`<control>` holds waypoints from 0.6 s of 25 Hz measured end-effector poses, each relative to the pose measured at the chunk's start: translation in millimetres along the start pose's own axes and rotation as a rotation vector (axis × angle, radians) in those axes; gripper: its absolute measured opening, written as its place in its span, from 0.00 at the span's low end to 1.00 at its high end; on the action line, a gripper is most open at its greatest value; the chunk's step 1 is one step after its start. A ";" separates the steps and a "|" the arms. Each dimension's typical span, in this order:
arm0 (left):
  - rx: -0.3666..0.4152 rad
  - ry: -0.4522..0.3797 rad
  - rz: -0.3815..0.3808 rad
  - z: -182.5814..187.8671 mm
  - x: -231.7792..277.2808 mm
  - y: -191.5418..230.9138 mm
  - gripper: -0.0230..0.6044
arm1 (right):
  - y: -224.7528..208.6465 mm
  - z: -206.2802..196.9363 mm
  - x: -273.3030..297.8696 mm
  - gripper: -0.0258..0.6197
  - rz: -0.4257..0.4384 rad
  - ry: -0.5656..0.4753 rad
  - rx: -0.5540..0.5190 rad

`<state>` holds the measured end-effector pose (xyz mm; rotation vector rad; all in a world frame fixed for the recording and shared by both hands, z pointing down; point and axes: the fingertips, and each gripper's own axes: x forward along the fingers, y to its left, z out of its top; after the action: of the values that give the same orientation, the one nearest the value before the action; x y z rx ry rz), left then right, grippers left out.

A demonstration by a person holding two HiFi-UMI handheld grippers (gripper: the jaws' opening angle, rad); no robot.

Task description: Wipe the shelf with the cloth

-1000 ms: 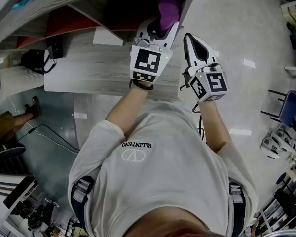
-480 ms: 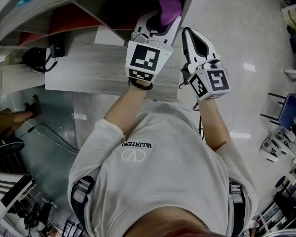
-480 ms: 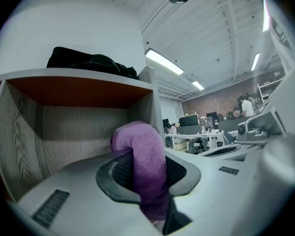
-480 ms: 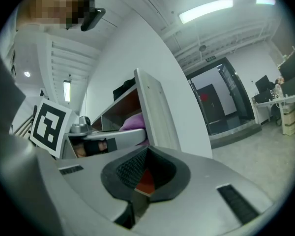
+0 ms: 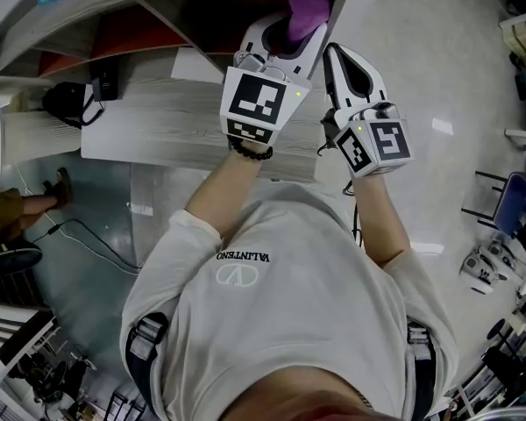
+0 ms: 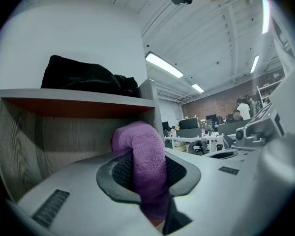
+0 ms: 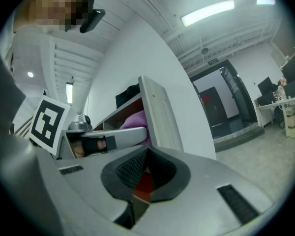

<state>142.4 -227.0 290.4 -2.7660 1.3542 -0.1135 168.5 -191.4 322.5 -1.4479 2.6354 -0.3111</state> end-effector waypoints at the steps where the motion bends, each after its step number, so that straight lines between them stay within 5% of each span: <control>1: -0.001 -0.002 -0.001 2.1 0.0 0.7 0.19 | 0.2 2.3 0.4 0.04 -0.001 -0.003 -0.001; 15: -0.021 -0.066 -0.015 34.6 0.2 3.6 0.19 | -0.5 10.6 -4.3 0.04 -0.022 -0.010 -0.006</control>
<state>142.8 -228.6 255.7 -2.7711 1.3269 -0.0084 173.4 -189.3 312.3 -1.4777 2.6165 -0.2977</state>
